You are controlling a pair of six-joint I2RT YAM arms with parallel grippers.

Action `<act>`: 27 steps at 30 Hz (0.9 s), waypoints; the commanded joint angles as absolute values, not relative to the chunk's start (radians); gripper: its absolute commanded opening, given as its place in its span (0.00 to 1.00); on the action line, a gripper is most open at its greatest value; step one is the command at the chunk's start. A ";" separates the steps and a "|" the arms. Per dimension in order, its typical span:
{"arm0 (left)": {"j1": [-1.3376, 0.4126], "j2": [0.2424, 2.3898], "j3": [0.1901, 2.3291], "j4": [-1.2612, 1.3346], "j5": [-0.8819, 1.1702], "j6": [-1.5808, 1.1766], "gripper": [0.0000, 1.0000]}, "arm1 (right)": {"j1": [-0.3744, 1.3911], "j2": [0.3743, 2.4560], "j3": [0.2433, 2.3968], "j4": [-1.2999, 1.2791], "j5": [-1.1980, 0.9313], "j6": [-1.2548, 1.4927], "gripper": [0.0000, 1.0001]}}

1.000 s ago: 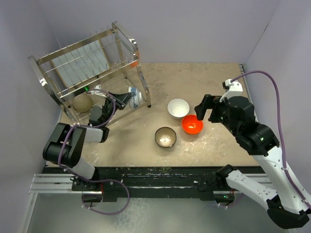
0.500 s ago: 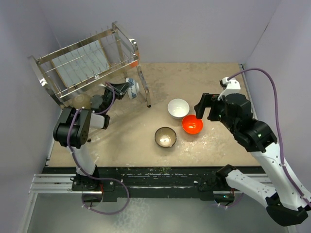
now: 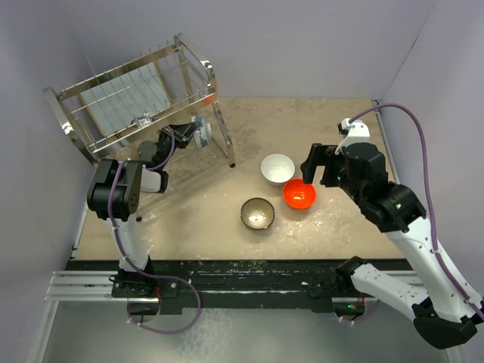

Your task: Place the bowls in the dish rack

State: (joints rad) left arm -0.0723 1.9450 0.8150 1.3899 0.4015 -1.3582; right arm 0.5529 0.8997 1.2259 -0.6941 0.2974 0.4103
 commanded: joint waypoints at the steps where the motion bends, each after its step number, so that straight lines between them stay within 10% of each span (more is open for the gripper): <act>1: -0.057 1.991 0.842 1.490 0.405 -1.360 0.00 | 0.548 0.900 1.237 -0.649 0.307 0.397 0.98; 15: -0.023 2.045 0.770 1.513 0.338 -1.395 0.00 | 0.548 0.882 1.217 -0.663 0.311 0.406 0.98; 27: 0.013 1.945 0.663 1.295 0.276 -1.368 0.27 | 0.548 0.877 1.216 -0.669 0.305 0.408 0.99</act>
